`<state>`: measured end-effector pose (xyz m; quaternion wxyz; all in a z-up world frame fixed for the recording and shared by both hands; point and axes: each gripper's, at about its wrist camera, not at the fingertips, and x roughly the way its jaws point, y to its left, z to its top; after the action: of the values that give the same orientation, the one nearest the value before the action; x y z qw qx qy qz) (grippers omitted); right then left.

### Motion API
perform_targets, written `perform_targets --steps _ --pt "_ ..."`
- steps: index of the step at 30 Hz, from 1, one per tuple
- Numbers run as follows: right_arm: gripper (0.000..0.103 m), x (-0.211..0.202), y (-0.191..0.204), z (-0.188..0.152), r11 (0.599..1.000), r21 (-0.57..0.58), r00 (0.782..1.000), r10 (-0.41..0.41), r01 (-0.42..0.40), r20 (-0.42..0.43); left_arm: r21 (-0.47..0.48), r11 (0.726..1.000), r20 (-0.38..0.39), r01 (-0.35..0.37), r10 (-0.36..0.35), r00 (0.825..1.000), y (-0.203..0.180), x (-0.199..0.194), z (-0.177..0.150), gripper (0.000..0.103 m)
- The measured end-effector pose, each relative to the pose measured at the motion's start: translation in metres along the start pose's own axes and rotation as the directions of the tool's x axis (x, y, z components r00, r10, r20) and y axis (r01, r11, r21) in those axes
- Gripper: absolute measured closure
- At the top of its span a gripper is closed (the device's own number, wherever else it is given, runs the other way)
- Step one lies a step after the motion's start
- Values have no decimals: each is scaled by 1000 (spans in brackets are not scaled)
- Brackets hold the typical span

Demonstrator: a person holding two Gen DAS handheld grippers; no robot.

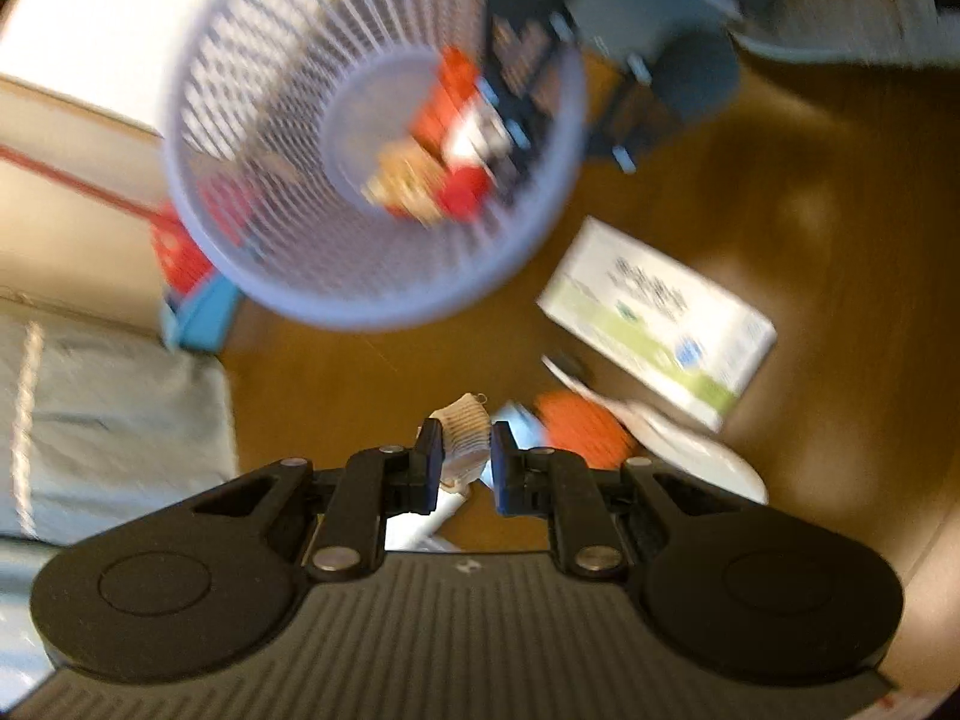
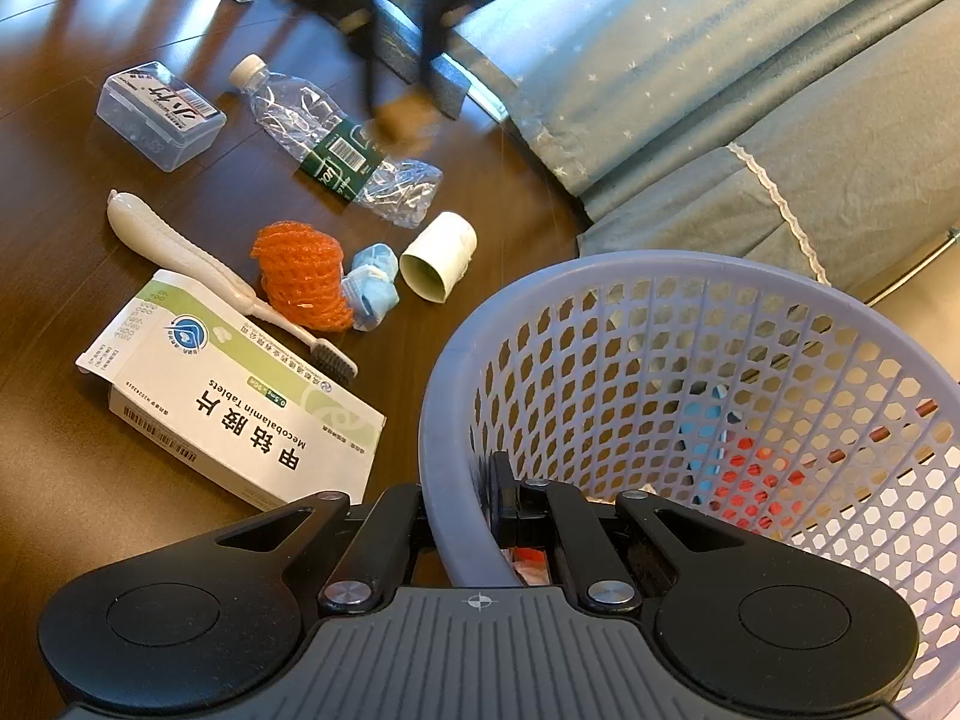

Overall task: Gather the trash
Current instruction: 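Carry the tan pad over the wastebasket and open the left tool, then grasp the clear toothpick box with the left tool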

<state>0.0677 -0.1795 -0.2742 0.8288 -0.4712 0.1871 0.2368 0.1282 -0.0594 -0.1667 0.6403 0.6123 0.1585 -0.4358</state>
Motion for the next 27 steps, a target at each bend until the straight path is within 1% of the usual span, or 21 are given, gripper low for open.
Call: perform_targets --steps 4,8,10,11,12,13,14,16,17,21,25,27 --pt "102 0 0 0 1000 0 1000 1 -1 0 20 999 79 -48 47 996 19 -9 30 89" --pt "102 -1 1 0 1000 3 1000 0 0 0 30 996 154 -79 74 985 32 -6 61 89" --pt "102 -1 1 0 1000 3 1000 0 0 0 28 995 184 -98 92 979 37 -1 74 84" --pt "102 -1 1 0 1000 3 1000 0 0 0 29 993 198 -118 110 974 39 3 79 75" --pt "102 -1 1 0 1000 4 1000 -1 1 0 20 988 214 -151 144 966 40 6 83 52" --pt "102 -1 1 0 1000 5 1000 -1 1 0 8 985 225 -170 164 961 42 8 85 44" --pt "102 -1 1 0 1000 7 1000 -2 2 0 -7 984 229 -177 173 958 44 10 86 43" --pt "102 -1 0 1 1000 8 1000 -1 1 0 -39 980 212 -193 197 957 49 12 85 44" --pt "102 -1 0 1 1000 8 1000 -2 2 1 -57 980 202 -189 197 959 50 12 82 44" --pt "102 -1 -1 2 1000 13 1000 -3 3 0 -107 981 132 -160 173 976 50 11 59 45" --pt "102 0 -1 2 1000 12 1000 -2 2 -2 -175 978 38 -112 120 992 38 8 23 45" --pt "102 0 -1 2 1000 11 1000 -2 2 -3 -210 974 -14 -87 86 996 30 8 4 45"
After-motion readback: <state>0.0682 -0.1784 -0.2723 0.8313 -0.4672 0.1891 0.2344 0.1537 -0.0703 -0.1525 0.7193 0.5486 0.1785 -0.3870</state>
